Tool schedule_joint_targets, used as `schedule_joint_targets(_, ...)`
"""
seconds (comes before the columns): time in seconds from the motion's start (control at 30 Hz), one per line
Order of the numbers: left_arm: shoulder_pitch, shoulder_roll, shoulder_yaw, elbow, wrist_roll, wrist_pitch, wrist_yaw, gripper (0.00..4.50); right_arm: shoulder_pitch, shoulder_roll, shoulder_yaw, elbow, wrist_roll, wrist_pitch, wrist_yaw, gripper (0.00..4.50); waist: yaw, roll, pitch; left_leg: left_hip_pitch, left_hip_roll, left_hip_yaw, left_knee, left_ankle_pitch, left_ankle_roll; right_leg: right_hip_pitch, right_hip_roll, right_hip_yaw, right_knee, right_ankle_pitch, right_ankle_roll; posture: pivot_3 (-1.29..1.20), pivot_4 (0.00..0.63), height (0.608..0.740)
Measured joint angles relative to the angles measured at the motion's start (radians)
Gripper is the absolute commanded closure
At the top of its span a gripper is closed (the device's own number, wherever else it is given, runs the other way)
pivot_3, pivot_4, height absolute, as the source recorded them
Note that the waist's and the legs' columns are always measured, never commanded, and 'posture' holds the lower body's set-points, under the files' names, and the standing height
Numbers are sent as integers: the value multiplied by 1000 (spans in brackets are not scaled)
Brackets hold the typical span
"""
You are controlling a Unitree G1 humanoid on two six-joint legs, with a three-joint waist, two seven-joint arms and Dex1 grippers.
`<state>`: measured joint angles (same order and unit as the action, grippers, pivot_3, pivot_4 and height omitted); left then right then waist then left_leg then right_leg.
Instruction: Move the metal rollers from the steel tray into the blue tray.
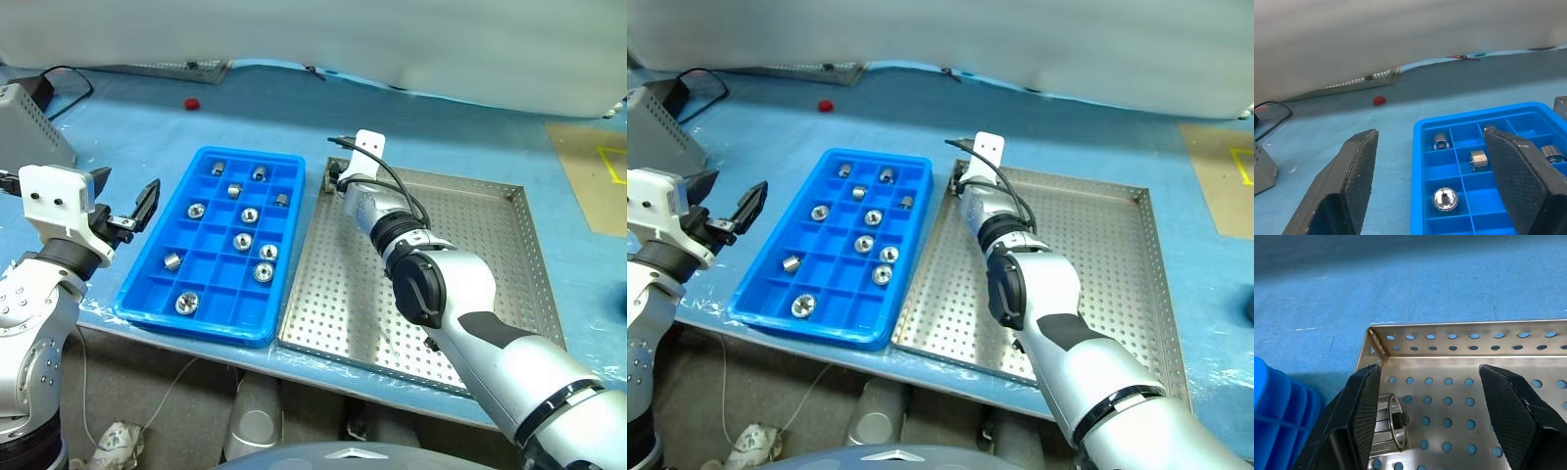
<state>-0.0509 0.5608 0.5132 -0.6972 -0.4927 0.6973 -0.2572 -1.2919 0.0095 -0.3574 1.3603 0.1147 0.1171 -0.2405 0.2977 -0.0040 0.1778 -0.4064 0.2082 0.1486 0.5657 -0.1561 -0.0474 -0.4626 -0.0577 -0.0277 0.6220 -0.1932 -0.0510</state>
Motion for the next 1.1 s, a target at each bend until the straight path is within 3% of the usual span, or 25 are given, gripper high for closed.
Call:
schedule_joint_targets(0.87,23,3,4,15,-2,-26,-17,879,9,17,-15,-1,7,56,58,1172,2,0,0,2,0,0,0,1,-2,0,0,1,2,0,0,643,150,740)
schedule_joint_targets(0.97,24,3,4,15,5,-28,-17,879,9,18,-25,-2,12,63,72,1772,2,0,0,3,0,0,0,1,-2,0,0,1,2,0,0,638,150,740)
schedule_joint_targets(1.1,24,3,4,15,8,-33,-17,879,9,26,-46,-11,31,66,87,3173,2,0,0,3,0,0,0,1,-2,0,0,1,2,0,0,629,150,740)
